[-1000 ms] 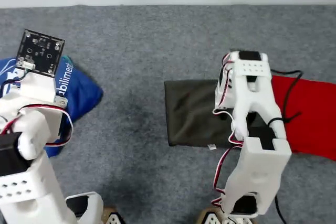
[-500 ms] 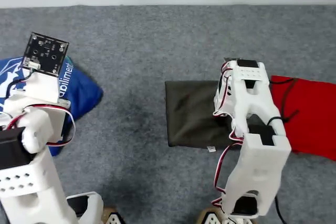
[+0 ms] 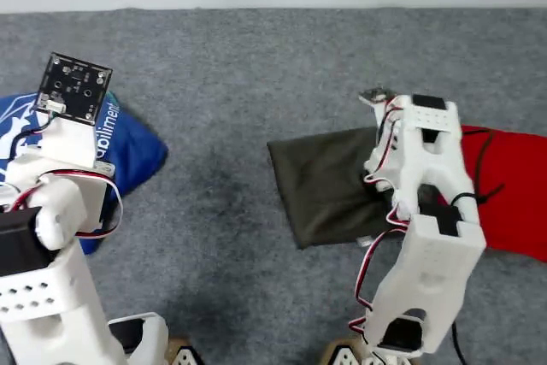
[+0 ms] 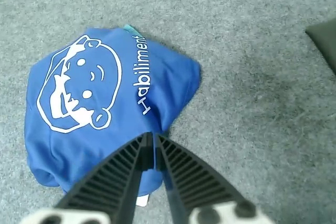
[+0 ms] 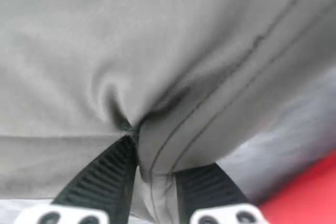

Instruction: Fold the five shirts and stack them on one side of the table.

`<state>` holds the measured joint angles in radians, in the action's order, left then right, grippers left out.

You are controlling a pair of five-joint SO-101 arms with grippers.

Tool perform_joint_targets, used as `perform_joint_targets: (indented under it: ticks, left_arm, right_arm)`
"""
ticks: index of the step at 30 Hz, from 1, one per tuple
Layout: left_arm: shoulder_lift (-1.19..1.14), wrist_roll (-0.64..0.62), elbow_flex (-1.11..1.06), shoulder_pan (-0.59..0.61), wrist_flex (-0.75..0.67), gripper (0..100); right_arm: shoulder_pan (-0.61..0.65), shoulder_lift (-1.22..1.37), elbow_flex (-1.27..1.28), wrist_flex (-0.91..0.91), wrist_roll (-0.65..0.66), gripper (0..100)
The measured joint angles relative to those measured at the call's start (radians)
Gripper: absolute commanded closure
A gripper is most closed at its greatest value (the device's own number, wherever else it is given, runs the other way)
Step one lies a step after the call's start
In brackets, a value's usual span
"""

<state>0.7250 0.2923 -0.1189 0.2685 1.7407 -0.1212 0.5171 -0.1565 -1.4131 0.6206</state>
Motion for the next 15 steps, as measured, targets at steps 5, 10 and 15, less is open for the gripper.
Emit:
perform_joint_targets:
  ticks: [5, 10, 15]
  left_arm:
    - [0.0, 0.0, 0.0, 0.0, 0.0, 99]
    - [0.0, 0.0, 0.0, 0.0, 0.0, 99]
    - [0.0, 0.0, 0.0, 0.0, 0.0, 99]
  right_arm:
    - [0.014, 0.0, -0.199, 0.009, 0.288, 98.8]
    - [0.069, 0.048, -0.245, 0.157, 0.494, 98.7]
    - [0.072, 0.078, -0.247, 0.23, 0.488, 86.2]
